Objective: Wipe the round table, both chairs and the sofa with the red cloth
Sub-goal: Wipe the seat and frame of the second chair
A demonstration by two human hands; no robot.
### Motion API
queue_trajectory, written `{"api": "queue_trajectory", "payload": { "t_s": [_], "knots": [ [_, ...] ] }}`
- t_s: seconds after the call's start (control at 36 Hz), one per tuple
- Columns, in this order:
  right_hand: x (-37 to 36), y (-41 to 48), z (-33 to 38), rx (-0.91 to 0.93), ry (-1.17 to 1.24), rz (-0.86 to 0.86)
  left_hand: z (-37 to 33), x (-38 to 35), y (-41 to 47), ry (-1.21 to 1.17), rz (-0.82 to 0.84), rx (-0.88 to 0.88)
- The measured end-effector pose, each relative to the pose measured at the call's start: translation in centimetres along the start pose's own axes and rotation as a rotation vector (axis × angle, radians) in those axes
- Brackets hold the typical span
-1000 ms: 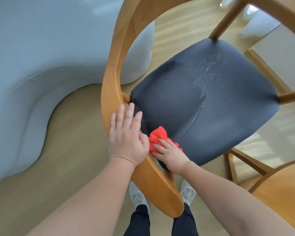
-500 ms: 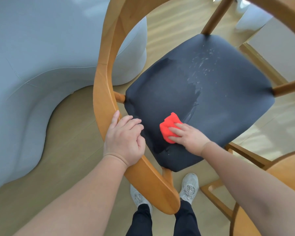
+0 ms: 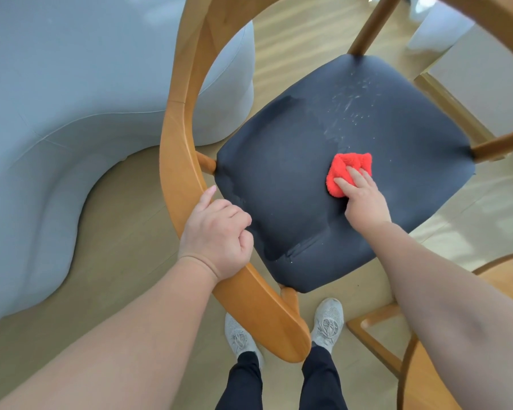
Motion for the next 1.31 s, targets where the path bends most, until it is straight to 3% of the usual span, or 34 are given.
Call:
{"api": "queue_trajectory", "payload": {
  "t_s": [0.22,0.36,0.53,0.64,0.78,1.11,1.31],
  "knots": [
    [-0.7,-1.1,1.7,-0.145,0.059,0.003,0.2,0.1,0.2,0.020,-0.044,0.030],
    [-2.0,-3.9,3.0,-0.134,0.072,0.013,0.1,0.0,0.1,0.030,-0.026,0.012],
    [-3.8,-7.6,5.1,0.019,0.085,0.021,0.0,0.1,0.2,0.050,-0.006,-0.002],
    [-5.3,-10.2,7.1,0.149,0.072,0.152,0.3,-0.2,0.2,0.064,-0.003,0.000],
    [-5.9,-14.9,8.6,0.575,-0.022,0.272,0.4,-0.4,0.1,0.042,-0.021,0.014],
    [-4.1,-13.5,5.9,0.810,-0.110,0.269,0.8,-0.6,0.0,0.063,-0.026,0.020],
    [-2.1,-11.7,0.2,0.696,-0.143,0.155,0.3,-0.4,0.1,0.035,-0.077,0.010]
  ]
}}
Point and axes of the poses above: each hand's wrist, its own y-axis towards the middle knuckle, its own x-axis out of the back of the hand, z = x × y, the point moved 1 cm from there along y, towards the middle knuckle, and after that the axes turned 8 degrees about -z, right-handed, at the moved point
